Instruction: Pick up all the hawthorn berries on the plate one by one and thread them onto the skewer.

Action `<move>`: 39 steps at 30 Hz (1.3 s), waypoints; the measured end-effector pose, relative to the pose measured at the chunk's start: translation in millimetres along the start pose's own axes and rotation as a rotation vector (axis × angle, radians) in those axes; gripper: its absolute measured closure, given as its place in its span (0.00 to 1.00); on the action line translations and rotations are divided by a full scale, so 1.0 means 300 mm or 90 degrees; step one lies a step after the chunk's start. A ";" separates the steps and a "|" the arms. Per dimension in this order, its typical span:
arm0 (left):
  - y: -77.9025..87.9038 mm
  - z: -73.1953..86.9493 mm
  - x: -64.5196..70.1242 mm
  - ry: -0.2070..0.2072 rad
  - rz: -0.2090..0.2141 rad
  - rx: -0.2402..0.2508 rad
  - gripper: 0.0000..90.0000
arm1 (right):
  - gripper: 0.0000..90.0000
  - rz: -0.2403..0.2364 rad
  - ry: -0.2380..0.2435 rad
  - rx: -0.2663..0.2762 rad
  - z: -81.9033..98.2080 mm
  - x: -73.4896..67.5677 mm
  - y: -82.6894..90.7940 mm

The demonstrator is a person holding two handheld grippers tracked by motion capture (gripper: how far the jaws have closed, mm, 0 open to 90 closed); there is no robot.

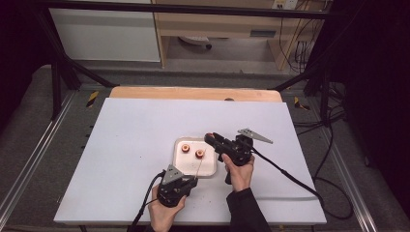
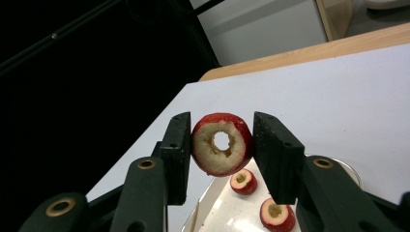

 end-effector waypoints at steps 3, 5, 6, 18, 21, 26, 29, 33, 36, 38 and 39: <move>0.000 -0.006 0.003 0.005 0.005 0.000 0.98 | 0.66 -0.005 0.002 0.009 -0.001 -0.004 0.001; 0.001 -0.012 0.002 0.000 0.000 0.002 0.98 | 0.67 -0.006 0.001 0.013 -0.002 -0.007 0.002; 0.001 -0.014 0.004 0.003 0.001 0.002 0.98 | 0.67 -0.008 -0.001 0.017 -0.002 -0.008 0.003; -0.003 -0.031 0.009 0.015 0.007 0.008 0.98 | 0.66 -0.018 0.006 0.032 0.007 -0.018 0.004; -0.004 -0.032 0.010 0.016 0.008 0.010 0.98 | 0.66 -0.019 0.010 0.032 0.010 -0.019 0.004; -0.004 -0.034 0.009 0.018 0.007 0.011 0.98 | 0.66 -0.023 0.012 0.037 0.012 -0.022 0.003; -0.005 -0.034 0.008 0.020 0.006 0.011 0.98 | 0.66 -0.024 0.012 0.031 0.017 -0.023 0.003; -0.006 -0.037 0.008 0.029 0.006 0.018 0.98 | 0.67 -0.026 0.012 0.032 0.023 -0.026 0.001; -0.007 -0.038 0.009 0.040 0.010 0.019 0.98 | 0.66 -0.026 0.010 0.031 0.029 -0.027 -0.003; -0.008 -0.040 0.009 0.041 0.008 0.023 0.98 | 0.66 -0.025 0.012 0.030 0.035 -0.026 -0.005; -0.008 -0.041 0.008 0.043 0.008 0.025 0.98 | 0.66 -0.027 0.010 0.028 0.038 -0.027 -0.007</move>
Point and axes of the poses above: each handheld gripper's, and its own axes: y roughly backward along the jaws, z roughly out of its underside, x roughly to its right, the point moved 6 cm from there along -y, roughly forward along the jaws, and after that the axes turned 3 degrees about y, right-handed, at the moved point
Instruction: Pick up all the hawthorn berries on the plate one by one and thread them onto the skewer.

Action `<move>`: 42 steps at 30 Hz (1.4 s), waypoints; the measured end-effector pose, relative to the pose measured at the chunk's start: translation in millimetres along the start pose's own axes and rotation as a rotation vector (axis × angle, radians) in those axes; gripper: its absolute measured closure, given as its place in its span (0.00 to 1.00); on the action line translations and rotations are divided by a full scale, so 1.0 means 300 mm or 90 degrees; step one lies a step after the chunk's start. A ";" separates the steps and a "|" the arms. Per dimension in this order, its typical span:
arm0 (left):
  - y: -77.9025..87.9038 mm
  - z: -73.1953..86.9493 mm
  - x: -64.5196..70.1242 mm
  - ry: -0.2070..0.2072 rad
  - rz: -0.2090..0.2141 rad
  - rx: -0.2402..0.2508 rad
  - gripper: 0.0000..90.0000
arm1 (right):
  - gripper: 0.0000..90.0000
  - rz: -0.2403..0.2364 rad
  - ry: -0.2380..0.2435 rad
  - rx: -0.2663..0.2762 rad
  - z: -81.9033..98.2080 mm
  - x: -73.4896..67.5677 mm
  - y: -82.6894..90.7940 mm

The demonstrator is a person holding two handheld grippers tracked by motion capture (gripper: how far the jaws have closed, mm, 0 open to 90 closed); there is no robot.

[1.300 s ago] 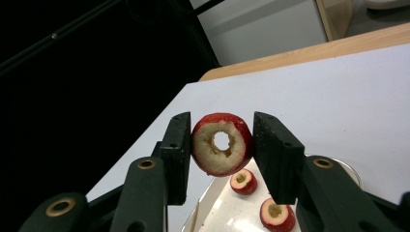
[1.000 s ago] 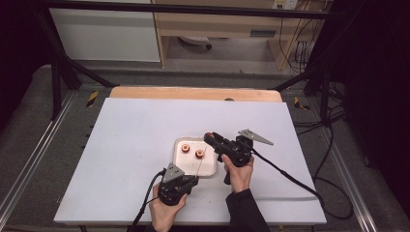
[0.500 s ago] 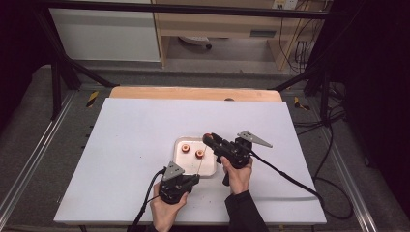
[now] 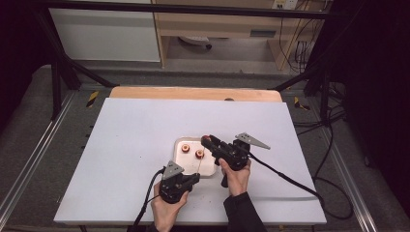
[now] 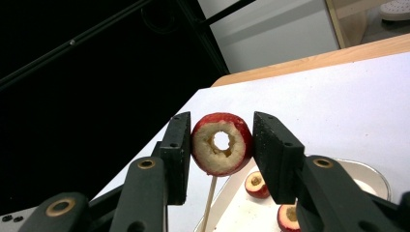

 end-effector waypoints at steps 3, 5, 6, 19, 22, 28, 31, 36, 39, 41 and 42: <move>-0.001 -0.002 -0.001 0.005 0.000 0.001 0.98 | 0.67 -0.001 0.000 -0.002 0.009 0.000 -0.002; -0.001 -0.003 -0.003 0.006 0.000 0.002 0.98 | 0.67 -0.003 -0.004 -0.005 0.013 -0.002 -0.001; -0.001 -0.004 -0.003 0.009 0.000 0.005 0.98 | 0.67 -0.004 -0.004 -0.008 0.016 -0.003 -0.001; 0.001 -0.025 -0.014 0.020 0.001 0.006 0.98 | 0.67 -0.018 -0.002 -0.050 0.074 -0.018 -0.007; 0.001 -0.034 -0.016 0.018 -0.003 0.007 0.98 | 0.67 -0.024 0.000 -0.060 0.092 -0.023 -0.008; -0.002 -0.050 -0.021 0.009 -0.009 0.007 0.98 | 0.67 -0.033 0.002 -0.087 0.129 -0.036 -0.004; -0.006 -0.056 -0.025 0.004 -0.014 0.005 0.98 | 0.67 -0.036 0.008 -0.096 0.149 -0.041 -0.003; -0.010 -0.061 -0.028 -0.001 -0.015 0.005 0.98 | 0.67 -0.037 0.009 -0.113 0.169 -0.045 -0.003; -0.012 -0.060 -0.030 -0.005 -0.017 0.001 0.98 | 0.67 -0.038 0.011 -0.120 0.175 -0.045 -0.003; -0.012 -0.057 -0.031 -0.011 -0.019 -0.001 0.98 | 0.67 -0.039 0.009 -0.125 0.177 -0.045 -0.003; -0.012 -0.056 -0.031 -0.012 -0.016 0.000 0.98 | 0.66 -0.042 0.015 -0.127 0.177 -0.043 -0.003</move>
Point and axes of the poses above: each handheld gripper's, and its own axes: y roughly backward along the jaws, z roughly out of its underside, x roughly to its right, the point moved 6 cm from there along -y, roughly forward along the jaws, and after that the axes turned 3 degrees about y, right-handed, at the moved point
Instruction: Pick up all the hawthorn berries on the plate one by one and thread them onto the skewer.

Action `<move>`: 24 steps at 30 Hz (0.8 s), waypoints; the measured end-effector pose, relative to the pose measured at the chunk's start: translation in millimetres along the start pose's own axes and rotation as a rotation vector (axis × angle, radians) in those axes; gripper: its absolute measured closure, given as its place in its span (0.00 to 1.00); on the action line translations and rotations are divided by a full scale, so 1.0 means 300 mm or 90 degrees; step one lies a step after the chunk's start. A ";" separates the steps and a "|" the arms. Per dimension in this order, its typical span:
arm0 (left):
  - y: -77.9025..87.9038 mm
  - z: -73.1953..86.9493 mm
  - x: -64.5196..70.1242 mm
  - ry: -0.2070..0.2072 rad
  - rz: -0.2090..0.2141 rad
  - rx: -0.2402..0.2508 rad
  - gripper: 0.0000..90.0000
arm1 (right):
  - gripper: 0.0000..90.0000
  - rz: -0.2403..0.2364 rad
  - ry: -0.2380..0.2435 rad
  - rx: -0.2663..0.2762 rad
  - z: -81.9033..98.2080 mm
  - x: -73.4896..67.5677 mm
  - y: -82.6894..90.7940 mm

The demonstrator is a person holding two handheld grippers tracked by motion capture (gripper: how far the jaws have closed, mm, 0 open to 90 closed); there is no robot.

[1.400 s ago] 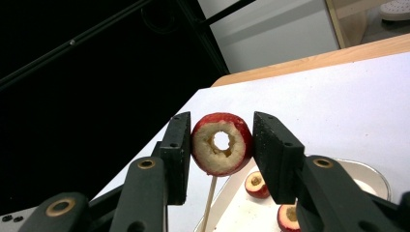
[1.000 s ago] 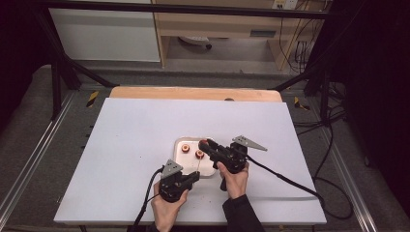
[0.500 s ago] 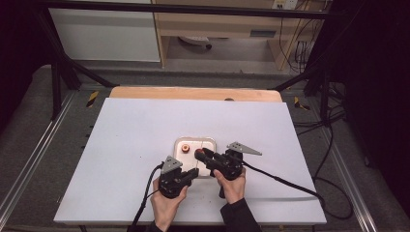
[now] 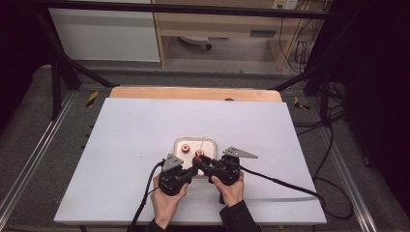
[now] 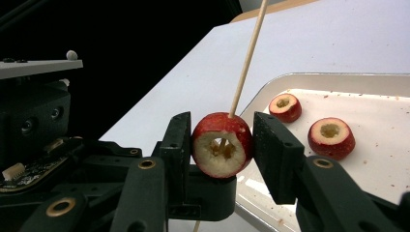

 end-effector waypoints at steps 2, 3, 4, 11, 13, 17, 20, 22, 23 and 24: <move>0.003 0.004 -0.003 -0.007 -0.004 -0.004 0.98 | 0.63 -0.001 0.007 -0.003 -0.002 0.001 0.002; 0.004 0.007 -0.006 -0.011 -0.006 -0.006 0.98 | 0.57 0.006 0.016 0.000 -0.005 0.003 0.006; 0.007 0.011 -0.010 -0.014 -0.008 -0.009 0.98 | 0.55 0.009 0.025 -0.001 -0.009 0.005 0.010; 0.042 0.036 -0.053 -0.040 -0.027 -0.025 0.98 | 0.31 0.026 0.061 -0.038 -0.038 0.031 0.032; 0.053 0.043 -0.065 -0.047 -0.032 -0.028 0.98 | 0.25 0.035 0.078 -0.052 -0.043 0.043 0.036; 0.075 0.053 -0.081 -0.056 -0.037 -0.032 0.98 | 0.17 0.057 0.114 -0.091 -0.044 0.073 0.038; 0.091 0.057 -0.085 -0.064 -0.036 -0.031 0.98 | 0.13 0.073 0.130 -0.124 -0.045 0.096 0.037; 0.099 0.062 -0.086 -0.068 -0.036 -0.033 0.98 | 0.11 0.085 0.138 -0.147 -0.047 0.110 0.040; 0.102 0.064 -0.087 -0.069 -0.037 -0.032 0.98 | 0.11 0.089 0.142 -0.154 -0.049 0.116 0.041; 0.105 0.066 -0.088 -0.070 -0.034 -0.033 0.98 | 0.11 0.093 0.146 -0.162 -0.051 0.122 0.042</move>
Point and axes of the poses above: each handheld gripper's, and its own axes: y roughly backward along the jaws, z roughly out of its underside, x roughly to its right, the point moved 6 cm from there along -y, roughly forward along the jaws, and after that the axes turned 3 degrees about y, right-handed, at the moved point
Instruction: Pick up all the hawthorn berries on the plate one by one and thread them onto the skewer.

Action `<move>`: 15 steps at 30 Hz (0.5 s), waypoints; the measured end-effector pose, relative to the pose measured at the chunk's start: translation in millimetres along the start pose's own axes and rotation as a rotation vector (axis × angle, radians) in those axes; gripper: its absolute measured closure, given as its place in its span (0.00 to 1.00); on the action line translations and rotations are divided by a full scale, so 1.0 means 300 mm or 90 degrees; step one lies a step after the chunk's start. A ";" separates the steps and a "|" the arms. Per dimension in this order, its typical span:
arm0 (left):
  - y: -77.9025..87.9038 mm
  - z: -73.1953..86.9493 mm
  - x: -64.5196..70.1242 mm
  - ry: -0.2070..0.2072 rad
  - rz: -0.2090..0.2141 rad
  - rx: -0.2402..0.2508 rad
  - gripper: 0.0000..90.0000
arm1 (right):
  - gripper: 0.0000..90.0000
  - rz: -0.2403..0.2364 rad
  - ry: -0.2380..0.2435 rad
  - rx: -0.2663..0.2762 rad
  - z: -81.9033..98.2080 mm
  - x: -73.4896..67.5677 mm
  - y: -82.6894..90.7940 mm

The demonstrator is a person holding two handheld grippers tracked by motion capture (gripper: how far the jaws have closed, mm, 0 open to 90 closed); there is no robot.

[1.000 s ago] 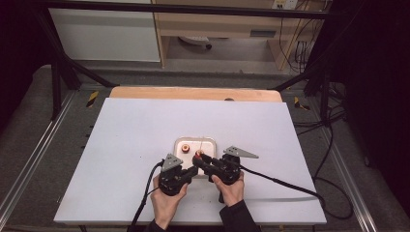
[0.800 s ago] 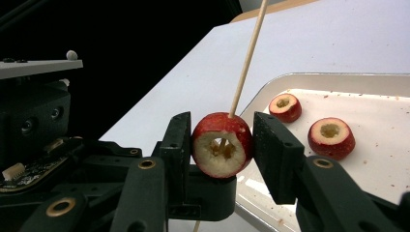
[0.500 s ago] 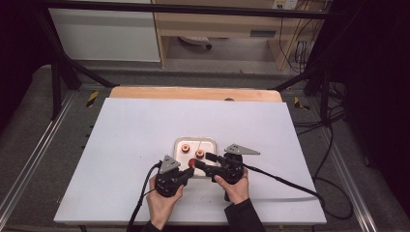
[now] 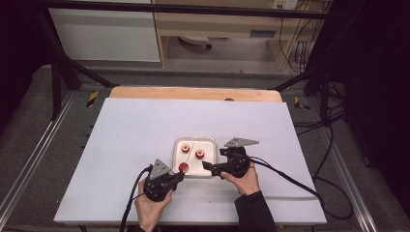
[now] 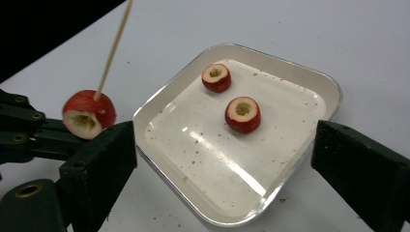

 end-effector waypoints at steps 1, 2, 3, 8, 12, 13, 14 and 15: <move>0.003 0.002 -0.001 -0.001 0.000 0.000 0.98 | 0.10 0.003 -0.001 -0.009 -0.001 0.005 0.002; 0.004 0.005 -0.001 -0.002 0.001 0.000 0.98 | 0.10 0.006 0.004 -0.013 -0.003 0.012 0.002; 0.005 0.006 -0.002 -0.003 0.001 -0.002 0.98 | 0.10 0.009 0.008 -0.025 -0.003 0.018 0.002; 0.014 0.013 -0.014 -0.007 -0.002 -0.001 0.98 | 0.09 0.036 0.039 -0.088 -0.016 0.040 0.001; 0.022 0.018 -0.020 -0.009 -0.005 0.000 0.98 | 0.09 0.047 0.043 -0.118 -0.032 0.048 -0.007; 0.023 0.020 -0.022 -0.006 -0.003 0.001 0.98 | 0.10 0.050 0.048 -0.124 -0.035 0.050 -0.011; 0.025 0.021 -0.024 -0.006 -0.005 0.002 0.98 | 0.10 0.050 0.047 -0.131 -0.039 0.050 -0.016; 0.027 0.023 -0.027 -0.007 -0.008 0.002 0.98 | 0.10 0.054 0.045 -0.137 -0.043 0.050 -0.021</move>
Point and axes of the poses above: each handheld gripper's, and its own axes: y roughly backward along the jaws, z roughly out of its underside, x roughly to its right, the point moved 6 cm from there along -y, roughly forward along the jaws, and after that the axes turned 3 degrees about y, right-handed, at the moved point
